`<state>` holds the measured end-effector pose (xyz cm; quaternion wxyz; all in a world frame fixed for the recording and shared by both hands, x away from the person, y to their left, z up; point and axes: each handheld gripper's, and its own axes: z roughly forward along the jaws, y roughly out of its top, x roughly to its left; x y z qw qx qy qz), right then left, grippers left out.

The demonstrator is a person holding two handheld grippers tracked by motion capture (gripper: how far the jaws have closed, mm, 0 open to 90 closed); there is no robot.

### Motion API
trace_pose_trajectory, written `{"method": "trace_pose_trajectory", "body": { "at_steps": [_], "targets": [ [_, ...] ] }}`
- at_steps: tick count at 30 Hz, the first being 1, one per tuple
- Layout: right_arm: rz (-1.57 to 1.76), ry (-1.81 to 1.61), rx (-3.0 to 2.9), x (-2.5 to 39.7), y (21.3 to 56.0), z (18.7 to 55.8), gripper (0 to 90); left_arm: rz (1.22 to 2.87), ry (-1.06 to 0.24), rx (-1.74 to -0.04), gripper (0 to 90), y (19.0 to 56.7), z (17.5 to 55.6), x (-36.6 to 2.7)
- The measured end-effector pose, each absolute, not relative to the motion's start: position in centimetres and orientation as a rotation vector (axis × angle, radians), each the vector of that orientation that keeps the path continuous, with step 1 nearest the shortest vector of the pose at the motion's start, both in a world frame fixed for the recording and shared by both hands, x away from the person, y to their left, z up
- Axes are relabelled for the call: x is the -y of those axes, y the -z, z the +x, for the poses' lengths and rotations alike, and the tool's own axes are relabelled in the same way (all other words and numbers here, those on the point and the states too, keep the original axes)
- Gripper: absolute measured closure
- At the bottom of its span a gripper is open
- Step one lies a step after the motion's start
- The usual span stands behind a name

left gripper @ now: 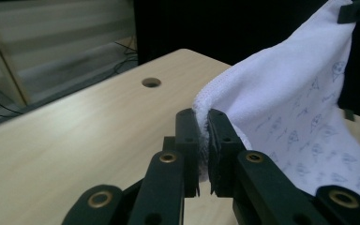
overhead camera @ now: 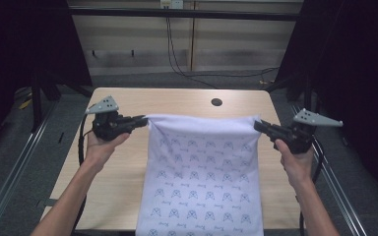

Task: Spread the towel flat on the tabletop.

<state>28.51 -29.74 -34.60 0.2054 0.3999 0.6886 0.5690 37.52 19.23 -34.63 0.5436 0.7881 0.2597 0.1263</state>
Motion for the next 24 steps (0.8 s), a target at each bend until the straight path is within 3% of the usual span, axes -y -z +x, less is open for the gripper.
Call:
{"method": "trace_pose_trajectory", "body": {
  "at_steps": [6,8,9,12,18,24],
  "targets": [
    [1.164,-1.556,-1.877,29.1,33.7,33.9,86.3,1.818,-0.361,-0.694,82.8,34.1,42.0,-19.1],
    [1.219,-1.518,-1.874,29.2,34.7,35.9,86.0,1.776,-0.358,-0.782,73.1,34.7,43.3,-19.3],
    [1.265,-1.488,-1.879,29.4,35.6,36.9,83.4,1.772,-0.364,-0.810,68.0,35.1,43.7,-19.5],
    [1.380,-1.336,-1.911,30.1,38.3,38.8,59.6,1.802,-0.397,-0.884,61.9,36.4,44.0,-19.7],
    [1.391,-1.323,-1.929,30.9,39.9,37.7,55.3,1.858,-0.264,-0.845,61.9,40.3,42.6,-19.1],
    [1.317,-1.286,-2.069,30.6,41.6,33.4,58.4,1.949,-0.148,-0.801,67.0,43.4,39.4,-18.1]
  ]
}}
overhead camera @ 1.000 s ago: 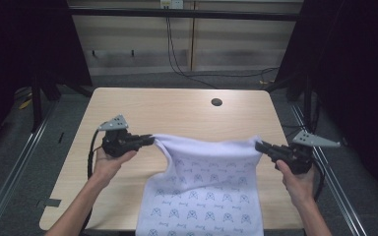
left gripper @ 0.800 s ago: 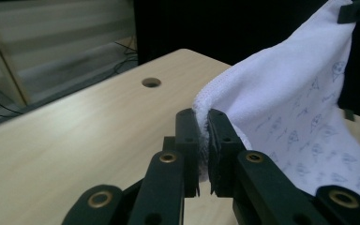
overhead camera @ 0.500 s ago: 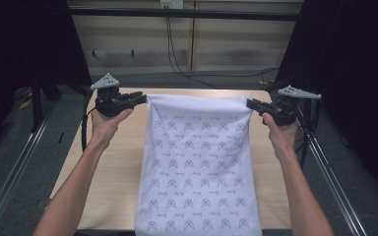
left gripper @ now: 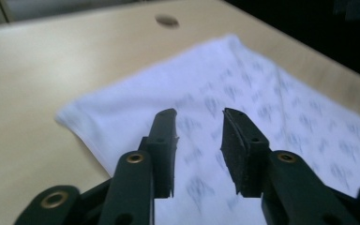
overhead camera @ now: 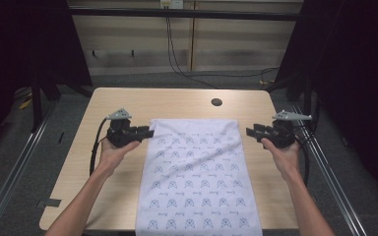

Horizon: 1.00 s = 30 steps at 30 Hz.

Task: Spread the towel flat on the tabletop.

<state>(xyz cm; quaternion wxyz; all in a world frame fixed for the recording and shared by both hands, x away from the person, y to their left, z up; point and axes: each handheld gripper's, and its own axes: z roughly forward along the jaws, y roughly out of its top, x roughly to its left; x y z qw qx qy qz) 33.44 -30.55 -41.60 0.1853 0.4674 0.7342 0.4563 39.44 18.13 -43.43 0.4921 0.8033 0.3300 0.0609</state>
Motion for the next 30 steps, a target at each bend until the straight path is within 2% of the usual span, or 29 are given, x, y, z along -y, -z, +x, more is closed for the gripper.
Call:
{"method": "trace_pose_trajectory", "body": {
  "at_steps": [6,8,10,14,16,18,20,25,26,30],
  "targets": [
    [1.278,-1.278,-2.216,29.3,44.1,30.5,64.6,2.125,-0.054,-0.732,75.8,46.9,36.0,-17.4],
    [1.258,-1.236,-2.275,28.7,45.0,29.8,65.8,2.131,0.000,-0.735,74.8,48.1,35.2,-17.5],
    [1.269,-1.199,-2.343,27.9,46.9,29.4,66.4,2.154,-0.009,-0.737,71.0,48.9,34.9,-17.2],
    [1.309,-1.170,-2.365,27.5,48.2,29.9,65.8,2.193,-0.026,-0.735,71.0,50.1,34.8,-16.9],
    [1.307,-1.155,-2.381,27.0,48.9,30.2,63.2,2.177,-0.004,-0.743,75.5,50.3,34.9,-17.1],
    [1.292,-1.125,-2.391,26.6,49.3,30.4,56.7,2.175,-0.010,-0.740,82.6,50.4,35.0,-17.3],
    [1.305,-1.122,-2.401,26.4,49.7,30.5,56.1,2.175,0.001,-0.736,88.0,50.5,35.3,-17.4],
    [1.257,-1.060,-2.403,26.2,50.0,29.9,66.9,2.178,-0.013,-0.736,89.3,50.5,35.0,-17.3],
    [1.245,-1.045,-2.419,26.6,49.9,29.0,73.8,2.178,-0.007,-0.735,89.3,50.5,34.9,-17.3],
    [1.287,-1.079,-2.420,27.4,49.9,27.8,75.0,2.179,0.005,-0.727,89.3,50.5,34.4,-17.6]
  ]
}}
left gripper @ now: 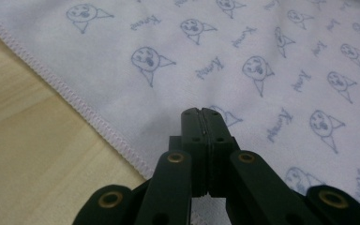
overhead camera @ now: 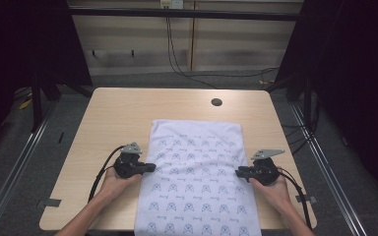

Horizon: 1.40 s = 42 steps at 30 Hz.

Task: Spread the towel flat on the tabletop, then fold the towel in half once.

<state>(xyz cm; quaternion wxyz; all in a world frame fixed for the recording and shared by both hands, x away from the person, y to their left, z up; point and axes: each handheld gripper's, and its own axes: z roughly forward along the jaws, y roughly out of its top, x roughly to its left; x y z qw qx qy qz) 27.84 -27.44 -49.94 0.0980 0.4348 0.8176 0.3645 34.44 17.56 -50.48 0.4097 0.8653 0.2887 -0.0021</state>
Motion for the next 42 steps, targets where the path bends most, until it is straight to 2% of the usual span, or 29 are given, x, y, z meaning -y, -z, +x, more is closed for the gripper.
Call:
{"method": "trace_pose_trajectory", "body": {
  "at_steps": [23,32,34,37,38,42],
  "targets": [
    [1.239,-1.104,-2.507,27.1,49.6,22.5,70.3,2.266,0.063,-0.691,88.4,49.6,28.6,-18.0],
    [1.207,-1.092,-2.590,25.9,49.2,20.1,69.0,2.273,0.195,-0.671,87.7,49.5,25.5,-19.0],
    [1.212,-1.084,-2.596,25.7,49.1,19.8,65.2,2.278,0.188,-0.654,83.5,49.3,25.2,-19.1],
    [1.224,-1.222,-2.497,26.5,48.1,20.5,64.9,2.218,0.133,-0.674,77.7,48.7,26.0,-19.3],
    [1.220,-1.242,-2.430,27.1,47.4,22.1,65.2,2.198,0.110,-0.673,74.0,48.3,26.6,-19.4],
    [1.210,-1.211,-2.368,27.6,46.8,25.4,65.2,2.117,0.018,-0.727,72.9,47.2,30.3,-19.8]
  ]
}}
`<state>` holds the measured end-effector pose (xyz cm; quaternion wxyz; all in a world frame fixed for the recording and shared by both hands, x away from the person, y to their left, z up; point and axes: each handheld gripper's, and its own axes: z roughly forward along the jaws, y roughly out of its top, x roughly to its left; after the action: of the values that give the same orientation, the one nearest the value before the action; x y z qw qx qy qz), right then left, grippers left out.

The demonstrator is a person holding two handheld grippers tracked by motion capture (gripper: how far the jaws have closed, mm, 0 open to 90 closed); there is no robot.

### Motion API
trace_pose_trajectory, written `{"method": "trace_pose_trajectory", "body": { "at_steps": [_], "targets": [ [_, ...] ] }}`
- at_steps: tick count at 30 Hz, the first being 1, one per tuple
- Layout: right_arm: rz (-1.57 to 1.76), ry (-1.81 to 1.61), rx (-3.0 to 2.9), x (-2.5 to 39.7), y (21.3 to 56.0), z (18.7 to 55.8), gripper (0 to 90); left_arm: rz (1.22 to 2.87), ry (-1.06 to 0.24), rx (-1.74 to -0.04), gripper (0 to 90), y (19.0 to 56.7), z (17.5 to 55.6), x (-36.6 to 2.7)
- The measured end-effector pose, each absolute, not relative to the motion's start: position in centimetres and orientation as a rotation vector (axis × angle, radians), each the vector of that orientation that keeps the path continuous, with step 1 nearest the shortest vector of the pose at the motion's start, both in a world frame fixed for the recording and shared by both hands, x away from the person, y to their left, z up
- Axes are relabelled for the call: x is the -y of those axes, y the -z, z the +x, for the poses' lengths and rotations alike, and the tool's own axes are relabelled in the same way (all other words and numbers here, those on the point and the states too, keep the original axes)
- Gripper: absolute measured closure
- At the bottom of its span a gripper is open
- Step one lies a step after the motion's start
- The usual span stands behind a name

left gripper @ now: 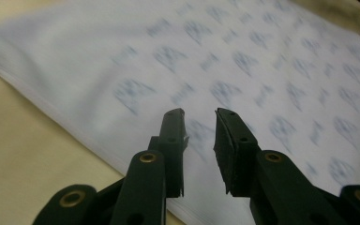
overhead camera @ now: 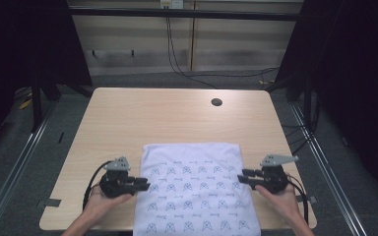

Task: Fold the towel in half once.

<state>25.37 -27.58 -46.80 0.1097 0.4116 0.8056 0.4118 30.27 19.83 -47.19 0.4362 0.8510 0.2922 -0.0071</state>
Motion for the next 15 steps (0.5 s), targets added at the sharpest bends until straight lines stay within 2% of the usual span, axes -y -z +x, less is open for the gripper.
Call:
{"method": "trace_pose_trajectory", "body": {
  "at_steps": [4,9,15],
  "targets": [
    [1.224,-1.153,-2.338,27.6,46.9,30.1,62.2,2.078,-0.052,-0.762,74.5,46.9,33.4,-19.6],
    [1.326,-1.188,-2.320,28.2,48.4,35.3,60.2,2.047,-0.103,-0.825,72.1,47.3,36.7,-19.3],
    [1.348,-1.167,-2.307,27.5,49.7,37.3,58.5,2.024,-0.119,-0.877,69.1,48.2,39.9,-19.3]
  ]
}}
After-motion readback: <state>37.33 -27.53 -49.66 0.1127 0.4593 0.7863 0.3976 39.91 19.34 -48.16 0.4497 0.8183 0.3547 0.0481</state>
